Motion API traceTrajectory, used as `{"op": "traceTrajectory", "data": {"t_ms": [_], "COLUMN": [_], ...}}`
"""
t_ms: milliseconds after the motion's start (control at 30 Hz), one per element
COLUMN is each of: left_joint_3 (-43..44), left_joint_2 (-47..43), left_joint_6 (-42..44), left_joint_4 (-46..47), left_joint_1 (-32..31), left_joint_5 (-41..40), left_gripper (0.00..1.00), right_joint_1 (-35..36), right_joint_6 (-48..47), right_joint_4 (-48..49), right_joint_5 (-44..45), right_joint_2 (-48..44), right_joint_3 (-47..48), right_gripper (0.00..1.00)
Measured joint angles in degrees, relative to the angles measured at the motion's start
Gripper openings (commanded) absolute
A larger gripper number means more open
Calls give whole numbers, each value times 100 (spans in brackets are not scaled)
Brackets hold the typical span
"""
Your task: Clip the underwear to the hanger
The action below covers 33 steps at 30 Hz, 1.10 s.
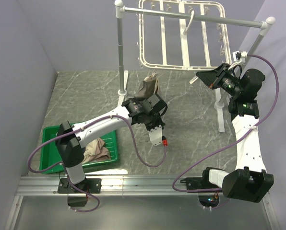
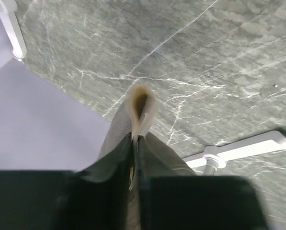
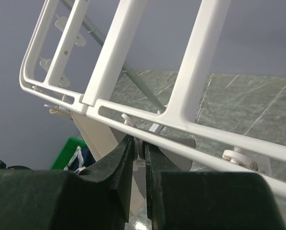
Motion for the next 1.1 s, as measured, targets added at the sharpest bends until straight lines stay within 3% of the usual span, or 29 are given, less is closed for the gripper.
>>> {"op": "traceTrajectory", "data": {"t_ms": [67, 200, 500, 1100], "left_joint_3": [0, 157, 2221, 2518], "left_joint_2": [22, 98, 761, 776], "left_joint_6": [28, -33, -1165, -3130], "left_joint_4": [-4, -131, -566, 905], "left_joint_1": [0, 0, 0, 243], "left_joint_5": [-17, 83, 839, 1051], "left_gripper": [0, 0, 0, 0], "right_joint_1": [0, 0, 0, 0], "right_joint_6": [-2, -2, -4, -267], "right_joint_4": [0, 0, 0, -9], "right_joint_5": [0, 2, 2, 9], "right_joint_2": [0, 0, -7, -87], "right_joint_3": [0, 0, 0, -76], "right_gripper": [0, 0, 0, 0]}}
